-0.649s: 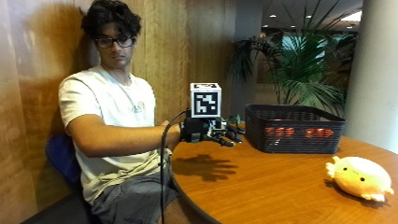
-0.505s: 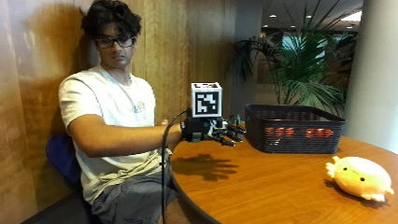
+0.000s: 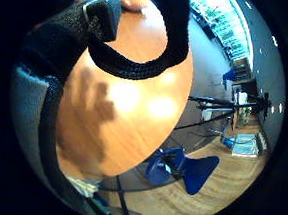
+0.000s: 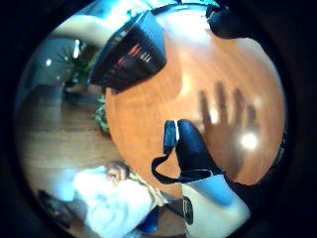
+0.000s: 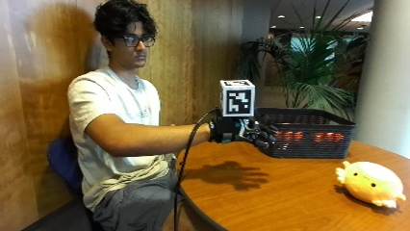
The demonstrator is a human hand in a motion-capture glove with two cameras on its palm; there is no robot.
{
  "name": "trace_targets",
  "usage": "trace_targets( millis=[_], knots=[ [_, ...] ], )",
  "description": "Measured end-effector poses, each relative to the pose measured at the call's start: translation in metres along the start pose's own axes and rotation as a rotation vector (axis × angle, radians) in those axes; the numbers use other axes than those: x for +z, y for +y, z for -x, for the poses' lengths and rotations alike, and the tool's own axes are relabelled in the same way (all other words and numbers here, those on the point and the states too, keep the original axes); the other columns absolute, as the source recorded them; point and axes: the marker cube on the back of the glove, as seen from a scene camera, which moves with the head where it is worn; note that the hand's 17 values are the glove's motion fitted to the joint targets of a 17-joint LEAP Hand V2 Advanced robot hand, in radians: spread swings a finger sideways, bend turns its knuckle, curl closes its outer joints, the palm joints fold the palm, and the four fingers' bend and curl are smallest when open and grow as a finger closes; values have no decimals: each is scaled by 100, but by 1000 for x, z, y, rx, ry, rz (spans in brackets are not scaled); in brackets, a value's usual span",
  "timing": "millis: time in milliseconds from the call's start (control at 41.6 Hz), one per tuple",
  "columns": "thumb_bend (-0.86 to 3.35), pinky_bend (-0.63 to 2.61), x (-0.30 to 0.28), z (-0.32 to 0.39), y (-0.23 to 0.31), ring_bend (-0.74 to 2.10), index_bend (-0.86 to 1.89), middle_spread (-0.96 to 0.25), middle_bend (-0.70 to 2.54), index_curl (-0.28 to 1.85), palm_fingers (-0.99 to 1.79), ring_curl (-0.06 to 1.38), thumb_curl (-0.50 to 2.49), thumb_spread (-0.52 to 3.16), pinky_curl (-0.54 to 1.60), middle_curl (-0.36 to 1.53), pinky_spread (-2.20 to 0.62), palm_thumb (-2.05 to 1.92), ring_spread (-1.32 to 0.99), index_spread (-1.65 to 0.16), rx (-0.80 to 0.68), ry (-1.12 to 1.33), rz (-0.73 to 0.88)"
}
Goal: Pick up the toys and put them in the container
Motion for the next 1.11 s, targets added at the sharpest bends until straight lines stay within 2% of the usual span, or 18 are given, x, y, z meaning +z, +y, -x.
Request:
trace_targets(
  millis=[120,264,409,649,985,1106],
  knots=[
    [5,84,-5,-8,-26,47,39,-3,15,29,9,16,26,124,30,9,3,18,-3,-32,3,-6,17],
    [3,89,-10,-23,-68,50,32,-3,16,29,3,18,28,126,32,12,3,19,-3,-32,75,-24,17],
    [2,99,-9,-47,-135,52,15,-2,16,27,-7,19,31,128,35,14,3,21,-2,-31,197,-96,21],
    [-1,101,-8,-87,-224,50,15,-1,17,27,-8,20,33,129,35,18,4,23,-1,-31,327,-94,-10],
    [-2,105,25,-106,-290,51,8,-1,18,23,-12,22,35,128,36,23,4,21,0,-31,400,-99,68],
    [-1,109,37,-105,-308,46,6,-1,20,20,-17,21,35,128,37,25,4,21,1,-30,404,-164,44]
  ],
)
